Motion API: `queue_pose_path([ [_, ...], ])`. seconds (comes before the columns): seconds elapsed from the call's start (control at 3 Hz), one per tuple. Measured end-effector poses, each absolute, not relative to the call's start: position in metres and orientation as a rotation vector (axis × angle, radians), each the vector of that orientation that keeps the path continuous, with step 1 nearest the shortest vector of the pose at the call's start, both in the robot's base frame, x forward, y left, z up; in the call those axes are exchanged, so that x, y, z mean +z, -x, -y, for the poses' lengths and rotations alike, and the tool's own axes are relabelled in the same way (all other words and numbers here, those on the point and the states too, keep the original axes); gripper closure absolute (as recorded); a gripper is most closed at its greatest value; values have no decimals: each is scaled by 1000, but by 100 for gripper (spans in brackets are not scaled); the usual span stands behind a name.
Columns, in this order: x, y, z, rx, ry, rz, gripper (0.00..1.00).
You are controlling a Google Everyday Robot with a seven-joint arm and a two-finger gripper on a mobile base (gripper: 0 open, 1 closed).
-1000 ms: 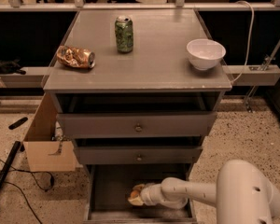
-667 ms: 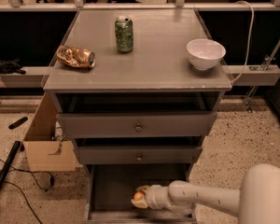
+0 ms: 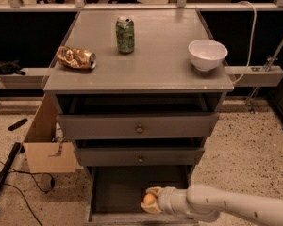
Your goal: Pick orange from bottom drawer and place on counter
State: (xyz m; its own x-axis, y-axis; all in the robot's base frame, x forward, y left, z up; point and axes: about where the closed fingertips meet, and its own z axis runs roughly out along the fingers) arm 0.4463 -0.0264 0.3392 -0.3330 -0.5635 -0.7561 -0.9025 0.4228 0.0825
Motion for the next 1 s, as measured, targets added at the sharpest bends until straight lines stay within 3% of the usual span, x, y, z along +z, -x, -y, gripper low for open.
queue_pose_path([
  [1.0, 514, -490, 49, 469, 1337, -1992, 100],
])
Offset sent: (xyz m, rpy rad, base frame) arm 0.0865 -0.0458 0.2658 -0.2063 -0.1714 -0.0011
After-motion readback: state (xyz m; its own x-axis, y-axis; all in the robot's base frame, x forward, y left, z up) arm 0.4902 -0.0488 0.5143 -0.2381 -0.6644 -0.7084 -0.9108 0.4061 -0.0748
